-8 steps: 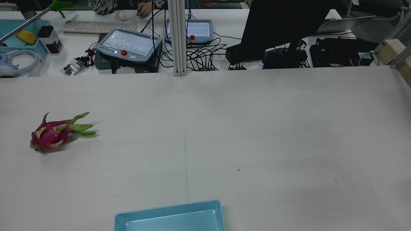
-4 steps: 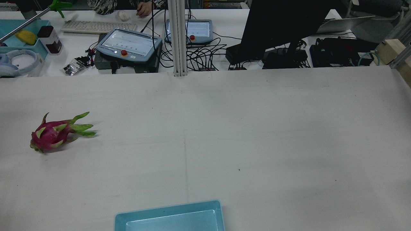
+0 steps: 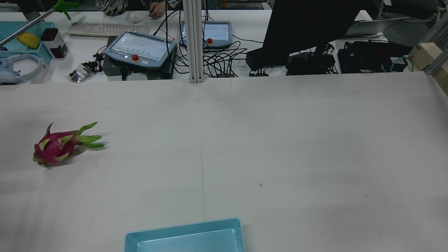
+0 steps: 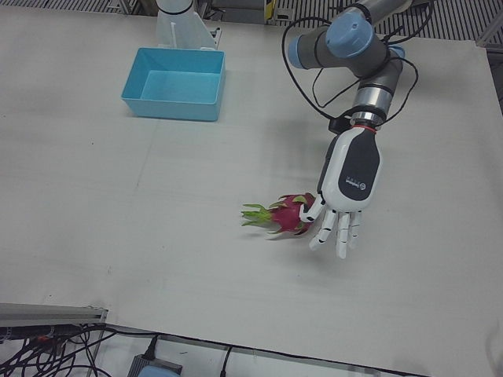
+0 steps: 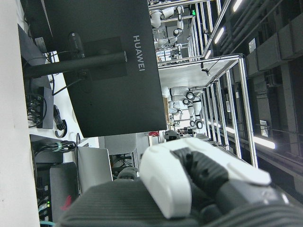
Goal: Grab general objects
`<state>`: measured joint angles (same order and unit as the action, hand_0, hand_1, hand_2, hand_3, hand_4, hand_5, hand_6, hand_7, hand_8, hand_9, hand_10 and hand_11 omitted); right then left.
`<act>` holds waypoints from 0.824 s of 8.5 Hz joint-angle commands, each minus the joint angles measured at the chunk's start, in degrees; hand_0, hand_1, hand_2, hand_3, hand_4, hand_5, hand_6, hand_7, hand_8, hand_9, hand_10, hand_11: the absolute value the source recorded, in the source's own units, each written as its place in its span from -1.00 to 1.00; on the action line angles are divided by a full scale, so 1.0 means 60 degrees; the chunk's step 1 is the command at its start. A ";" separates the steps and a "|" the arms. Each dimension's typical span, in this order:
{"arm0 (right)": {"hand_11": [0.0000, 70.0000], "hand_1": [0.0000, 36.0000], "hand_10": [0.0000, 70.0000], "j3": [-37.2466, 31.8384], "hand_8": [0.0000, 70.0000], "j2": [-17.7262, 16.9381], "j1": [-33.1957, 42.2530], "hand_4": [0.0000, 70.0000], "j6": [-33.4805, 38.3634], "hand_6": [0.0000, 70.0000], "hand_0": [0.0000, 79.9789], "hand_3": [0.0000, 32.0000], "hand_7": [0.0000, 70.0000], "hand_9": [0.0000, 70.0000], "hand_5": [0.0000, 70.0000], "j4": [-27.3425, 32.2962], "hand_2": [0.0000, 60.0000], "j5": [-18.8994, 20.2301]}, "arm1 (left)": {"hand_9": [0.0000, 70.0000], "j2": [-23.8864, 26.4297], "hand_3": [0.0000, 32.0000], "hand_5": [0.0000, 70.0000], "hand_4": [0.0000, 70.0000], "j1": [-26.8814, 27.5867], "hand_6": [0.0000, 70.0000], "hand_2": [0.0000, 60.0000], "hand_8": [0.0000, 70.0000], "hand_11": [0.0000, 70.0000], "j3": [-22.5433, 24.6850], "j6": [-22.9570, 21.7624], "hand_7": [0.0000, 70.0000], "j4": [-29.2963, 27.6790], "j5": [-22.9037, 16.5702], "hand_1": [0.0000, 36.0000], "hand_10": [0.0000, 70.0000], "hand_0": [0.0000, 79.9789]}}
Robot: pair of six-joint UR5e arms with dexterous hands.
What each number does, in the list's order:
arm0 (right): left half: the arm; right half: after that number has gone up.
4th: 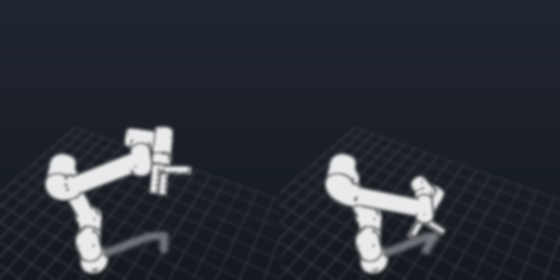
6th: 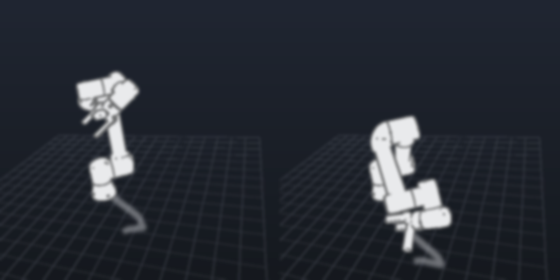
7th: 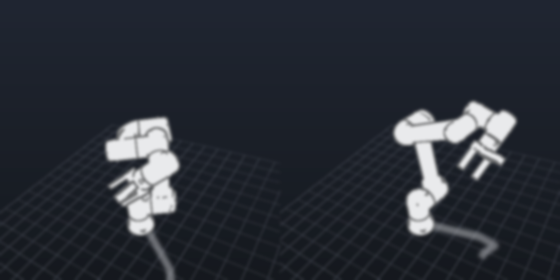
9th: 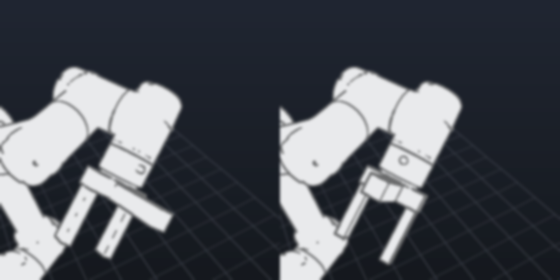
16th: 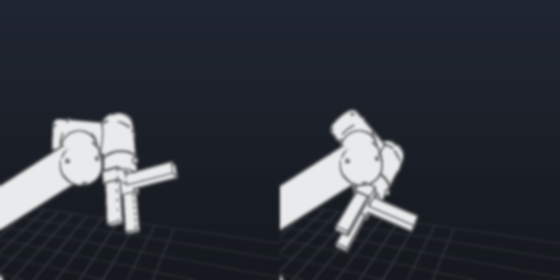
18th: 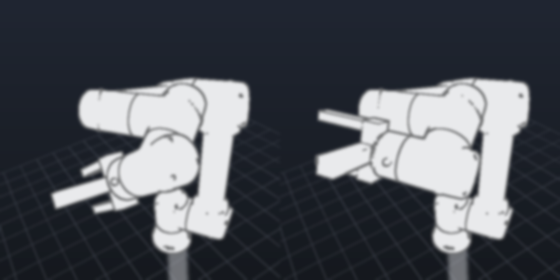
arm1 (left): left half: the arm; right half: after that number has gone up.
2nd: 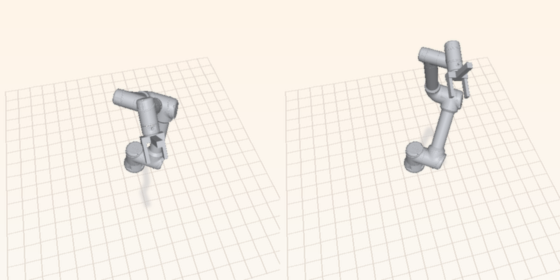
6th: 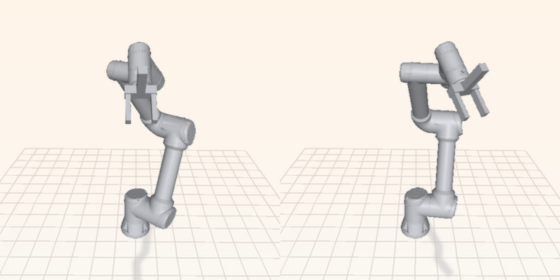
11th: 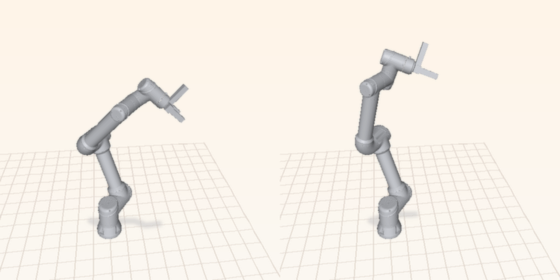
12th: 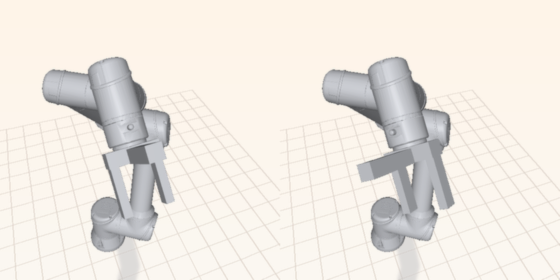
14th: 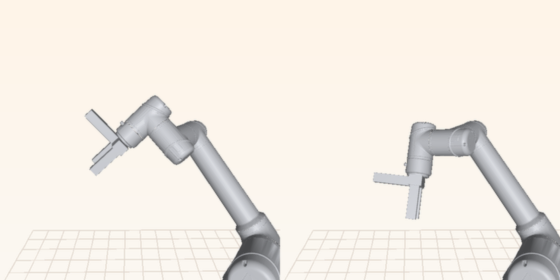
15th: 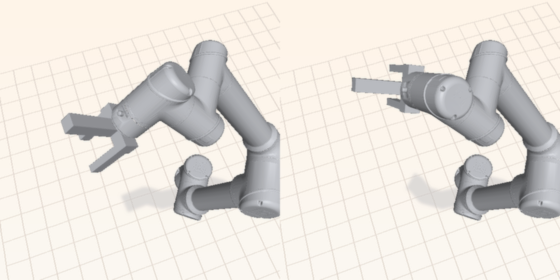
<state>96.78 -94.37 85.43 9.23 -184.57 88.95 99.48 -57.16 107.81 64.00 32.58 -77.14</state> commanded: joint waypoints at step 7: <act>-1.00 -1.00 -1.00 -0.0001 -1.00 -0.0004 0.0000 -1.00 0.0000 -1.00 -1.00 -1.00 -1.00 -1.00 -1.00 0.0000 -1.00 0.0000 | -1.00 0.1921 1.00 0.76 -1.00 0.2364 -1.00 -0.74 -0.90 -1.00 -0.1752 0.0056 -0.83 0.2392 0.2501 1.00 -1.00 1.00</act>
<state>96.79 -94.39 85.43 9.23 -184.57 88.95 111.11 -43.05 98.92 64.09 47.00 -62.27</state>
